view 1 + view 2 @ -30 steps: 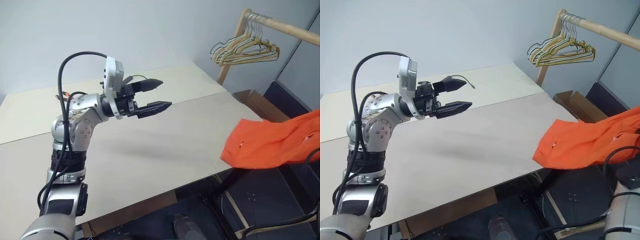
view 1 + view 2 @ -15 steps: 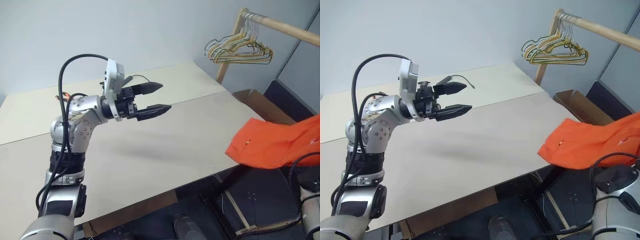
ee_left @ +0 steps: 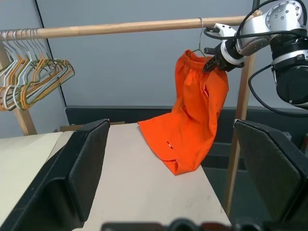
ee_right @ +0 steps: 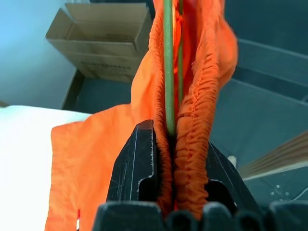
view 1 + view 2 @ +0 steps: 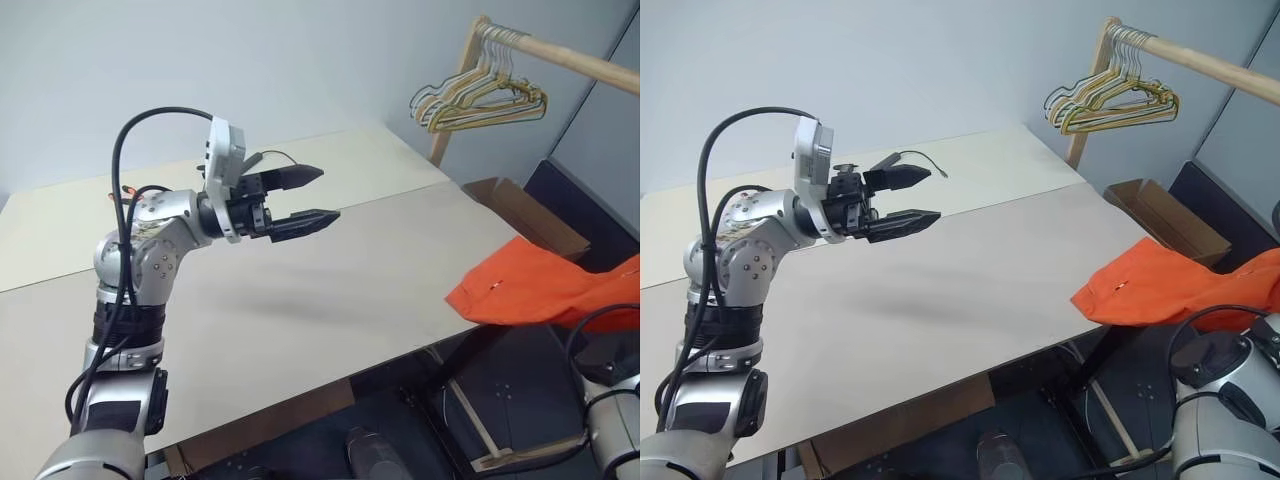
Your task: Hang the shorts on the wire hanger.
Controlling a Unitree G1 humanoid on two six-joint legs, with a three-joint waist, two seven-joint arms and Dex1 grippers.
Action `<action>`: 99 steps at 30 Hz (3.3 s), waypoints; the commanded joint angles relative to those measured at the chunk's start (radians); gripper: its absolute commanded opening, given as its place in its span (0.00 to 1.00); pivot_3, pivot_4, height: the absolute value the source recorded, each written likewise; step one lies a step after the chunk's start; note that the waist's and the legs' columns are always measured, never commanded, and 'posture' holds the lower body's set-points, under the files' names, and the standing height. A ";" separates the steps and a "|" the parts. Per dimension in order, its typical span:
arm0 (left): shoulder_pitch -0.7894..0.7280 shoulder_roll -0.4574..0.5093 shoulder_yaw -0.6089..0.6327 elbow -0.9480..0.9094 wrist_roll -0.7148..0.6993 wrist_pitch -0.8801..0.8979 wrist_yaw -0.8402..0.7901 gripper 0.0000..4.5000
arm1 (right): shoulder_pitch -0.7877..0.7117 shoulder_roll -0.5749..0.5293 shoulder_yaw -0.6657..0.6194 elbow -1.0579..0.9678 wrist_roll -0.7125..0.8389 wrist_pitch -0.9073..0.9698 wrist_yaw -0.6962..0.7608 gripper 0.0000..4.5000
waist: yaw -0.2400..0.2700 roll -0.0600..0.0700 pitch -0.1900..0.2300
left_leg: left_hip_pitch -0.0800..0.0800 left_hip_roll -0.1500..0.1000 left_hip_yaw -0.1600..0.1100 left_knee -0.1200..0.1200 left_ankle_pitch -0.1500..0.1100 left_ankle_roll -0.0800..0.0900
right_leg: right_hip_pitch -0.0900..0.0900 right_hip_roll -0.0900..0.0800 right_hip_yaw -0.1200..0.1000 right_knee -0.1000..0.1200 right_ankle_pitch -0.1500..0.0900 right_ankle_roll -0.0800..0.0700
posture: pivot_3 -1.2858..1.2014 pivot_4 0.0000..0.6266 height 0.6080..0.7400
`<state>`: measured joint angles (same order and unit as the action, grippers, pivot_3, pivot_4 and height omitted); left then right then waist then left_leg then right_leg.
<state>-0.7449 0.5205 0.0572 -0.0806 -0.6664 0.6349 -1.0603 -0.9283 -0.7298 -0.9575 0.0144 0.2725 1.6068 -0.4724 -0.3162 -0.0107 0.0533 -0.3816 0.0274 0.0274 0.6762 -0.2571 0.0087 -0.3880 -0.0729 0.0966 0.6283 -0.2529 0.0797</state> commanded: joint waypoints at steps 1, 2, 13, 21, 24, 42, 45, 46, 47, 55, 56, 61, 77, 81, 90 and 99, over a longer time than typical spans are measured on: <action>-0.008 0.014 0.009 -0.034 -0.012 -0.004 -0.001 1.00 | 0.001 -0.008 0.045 -0.076 -0.036 0.008 0.034 0.23 | 0.000 0.001 0.000 | 0.000 0.000 0.000 0.000 0.000 0.000 | 0.000 0.000 0.000 0.000 0.000 0.000 | 0.41 0.03 1.00; -0.008 0.015 0.009 -0.033 -0.013 -0.004 -0.001 1.00 | 0.000 -0.003 0.047 -0.082 -0.046 0.008 0.041 0.23 | 0.000 0.001 0.000 | 0.000 0.000 0.000 0.000 0.000 0.000 | 0.000 0.000 0.000 0.000 0.000 0.000 | 0.41 0.03 1.00; -0.010 0.034 0.005 -0.022 -0.014 -0.003 -0.021 1.00 | -0.094 0.074 -0.087 -0.004 -0.062 0.008 0.040 0.23 | -0.001 0.001 -0.001 | 0.000 0.000 0.000 0.000 0.000 0.000 | 0.000 0.000 0.000 0.001 0.002 -0.003 | 0.40 0.03 1.00; -0.007 0.037 0.003 -0.023 -0.018 0.006 -0.024 1.00 | 0.061 -0.113 0.079 0.078 0.092 0.008 0.222 0.23 | -0.002 0.000 0.000 | -0.001 -0.002 0.001 0.000 0.000 0.000 | -0.001 -0.001 0.000 -0.002 0.003 -0.005 | 0.39 0.05 1.00; -0.012 0.040 -0.002 -0.014 -0.016 0.006 -0.031 1.00 | 0.145 -0.233 0.177 0.126 0.173 0.008 0.348 0.23 | -0.008 0.000 0.000 | -0.001 -0.002 0.003 -0.001 0.000 0.001 | 0.000 -0.001 0.001 -0.002 0.000 0.001 | 0.39 0.05 1.00; -0.066 0.034 -0.034 0.042 -0.004 -0.002 -0.072 1.00 | 0.218 -0.492 0.508 0.383 0.182 -0.173 0.808 0.86 | -0.062 -0.002 0.001 | 0.002 -0.001 0.006 -0.002 0.000 0.000 | 0.002 -0.001 0.003 -0.002 -0.002 0.004 | 0.38 0.06 1.00; -0.062 0.037 -0.031 0.037 -0.006 0.000 -0.071 1.00 | 0.231 -0.495 0.505 0.329 0.163 -0.171 0.808 1.00 | -0.062 -0.002 0.001 | 0.002 -0.001 0.006 -0.002 0.000 0.000 | 0.001 -0.001 0.003 -0.002 -0.002 0.004 | 0.38 0.06 1.00; -0.061 0.037 -0.031 0.036 -0.006 0.001 -0.070 1.00 | 0.239 -0.494 0.501 0.312 0.156 -0.169 0.804 1.00 | -0.061 -0.002 0.001 | 0.002 -0.001 0.005 -0.002 0.000 0.000 | 0.001 -0.001 0.003 -0.002 -0.002 0.004 | 0.38 0.06 1.00; -0.060 0.037 -0.030 0.034 -0.007 0.002 -0.069 1.00 | 0.250 -0.492 0.497 0.288 0.146 -0.170 0.795 1.00 | -0.061 -0.002 0.001 | 0.002 -0.001 0.005 -0.002 0.000 0.000 | 0.001 -0.001 0.003 -0.002 -0.002 0.004 | 0.38 0.06 1.00; -0.060 0.039 -0.027 0.032 -0.010 0.006 -0.063 1.00 | 0.346 -0.436 0.370 0.028 0.090 -0.185 0.741 1.00 | -0.056 -0.002 0.001 | 0.002 -0.001 0.002 -0.002 0.000 0.000 | 0.001 -0.001 0.003 -0.002 -0.002 0.004 | 0.38 0.06 1.00; -0.060 0.040 -0.027 0.031 -0.010 0.006 -0.062 1.00 | 0.360 -0.428 0.355 -0.007 0.083 -0.193 0.735 1.00 | -0.055 -0.002 0.001 | 0.002 -0.001 0.002 -0.002 0.000 0.000 | 0.001 -0.001 0.003 -0.002 -0.002 0.004 | 0.38 0.06 1.00; -0.048 0.034 -0.013 0.022 -0.010 -0.001 -0.034 1.00 | 0.420 -0.369 0.266 -0.315 0.033 -0.252 0.684 1.00 | -0.053 -0.002 0.001 | 0.001 -0.001 0.002 -0.001 0.000 0.000 | 0.001 -0.001 0.004 -0.001 -0.002 0.005 | 0.38 0.05 1.00; 0.195 0.178 0.027 -0.145 0.036 -0.055 0.014 1.00 | 0.518 -0.096 0.603 -0.589 0.199 -0.888 1.113 1.00 | -0.009 -0.005 0.002 | 0.001 0.001 0.000 -0.001 0.000 0.000 | 0.001 0.001 0.003 -0.001 -0.001 0.005 | 0.46 0.03 1.00; 0.334 0.246 0.054 -0.234 0.064 -0.069 0.029 1.00 | 0.502 -0.056 0.745 -0.483 0.196 -1.000 1.238 1.00 | 0.040 -0.007 0.003 | 0.001 0.001 0.000 -0.001 0.000 0.000 | -0.001 0.001 0.003 0.000 -0.001 0.005 | 0.49 0.03 1.00; 0.473 0.281 0.134 -0.374 0.055 -0.032 0.136 1.00 | 0.498 -0.037 0.875 -0.318 0.088 -1.192 1.316 1.00 | 0.224 -0.020 0.013 | -0.002 0.002 0.000 0.000 0.000 0.000 | -0.004 0.001 -0.001 0.000 0.004 -0.007 | 0.54 0.08 1.00; 0.473 0.278 0.134 -0.374 0.055 -0.027 0.157 1.00 | 0.540 -0.047 0.882 -0.349 0.063 -1.204 1.311 1.00 | 0.319 -0.020 0.013 | -0.008 0.004 0.009 0.000 0.000 0.000 | -0.012 0.004 -0.003 0.002 0.005 -0.013 | 0.53 0.08 1.00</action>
<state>-0.2552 0.7931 0.1794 -0.4375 -0.5957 0.6150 -0.9066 -0.3812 -0.7656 -0.0507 -0.2973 0.3355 0.4211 0.8428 0.0030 -0.0304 0.0668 -0.3895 0.0319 0.0365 0.6767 -0.2573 0.0086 -0.4003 -0.0686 0.0933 0.6300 -0.2480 0.0666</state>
